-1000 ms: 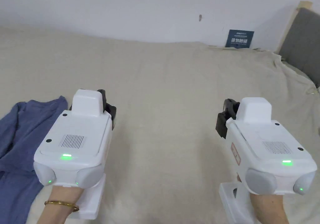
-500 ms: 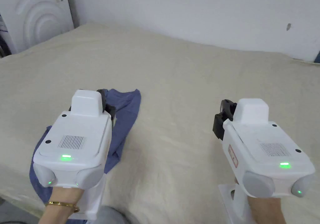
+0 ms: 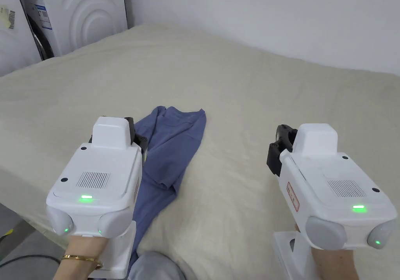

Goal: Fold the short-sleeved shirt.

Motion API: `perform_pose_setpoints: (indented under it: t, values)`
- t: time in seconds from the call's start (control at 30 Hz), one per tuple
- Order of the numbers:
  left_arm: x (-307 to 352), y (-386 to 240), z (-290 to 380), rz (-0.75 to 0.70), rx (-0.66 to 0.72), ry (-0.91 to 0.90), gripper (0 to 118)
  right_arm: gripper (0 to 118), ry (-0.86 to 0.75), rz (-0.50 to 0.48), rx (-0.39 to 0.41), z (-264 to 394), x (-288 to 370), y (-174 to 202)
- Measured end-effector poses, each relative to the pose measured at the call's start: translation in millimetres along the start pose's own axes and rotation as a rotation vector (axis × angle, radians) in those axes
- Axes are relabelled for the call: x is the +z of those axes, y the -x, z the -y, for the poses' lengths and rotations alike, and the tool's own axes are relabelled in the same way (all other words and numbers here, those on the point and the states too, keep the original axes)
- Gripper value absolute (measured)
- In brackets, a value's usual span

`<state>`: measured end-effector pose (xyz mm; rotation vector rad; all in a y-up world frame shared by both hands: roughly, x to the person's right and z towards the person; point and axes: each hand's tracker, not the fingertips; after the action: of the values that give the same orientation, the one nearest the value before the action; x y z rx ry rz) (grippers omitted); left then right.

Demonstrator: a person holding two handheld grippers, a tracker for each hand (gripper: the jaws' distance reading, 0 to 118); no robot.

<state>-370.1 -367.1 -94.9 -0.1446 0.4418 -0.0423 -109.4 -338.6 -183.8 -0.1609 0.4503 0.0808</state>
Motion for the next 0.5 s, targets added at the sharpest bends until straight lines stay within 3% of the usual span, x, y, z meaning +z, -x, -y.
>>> perform_pose_setpoints:
  t: [0.07,0.2,0.23,0.5]
  values:
    - [-6,3,-1,0.011,0.030,0.017,18,0,0.001,0.000,0.001,-2,-1,1]
    - [-28,6,-7,0.047,0.047,0.090,102,0,0.005,-0.004,0.002,0,-6,0]
    - [-35,5,-8,0.045,0.047,0.089,115,0,0.005,-0.003,0.005,0,-7,1]
    - [-119,5,-27,0.132,0.015,0.259,118,0,0.033,-0.013,-0.013,4,-27,0]
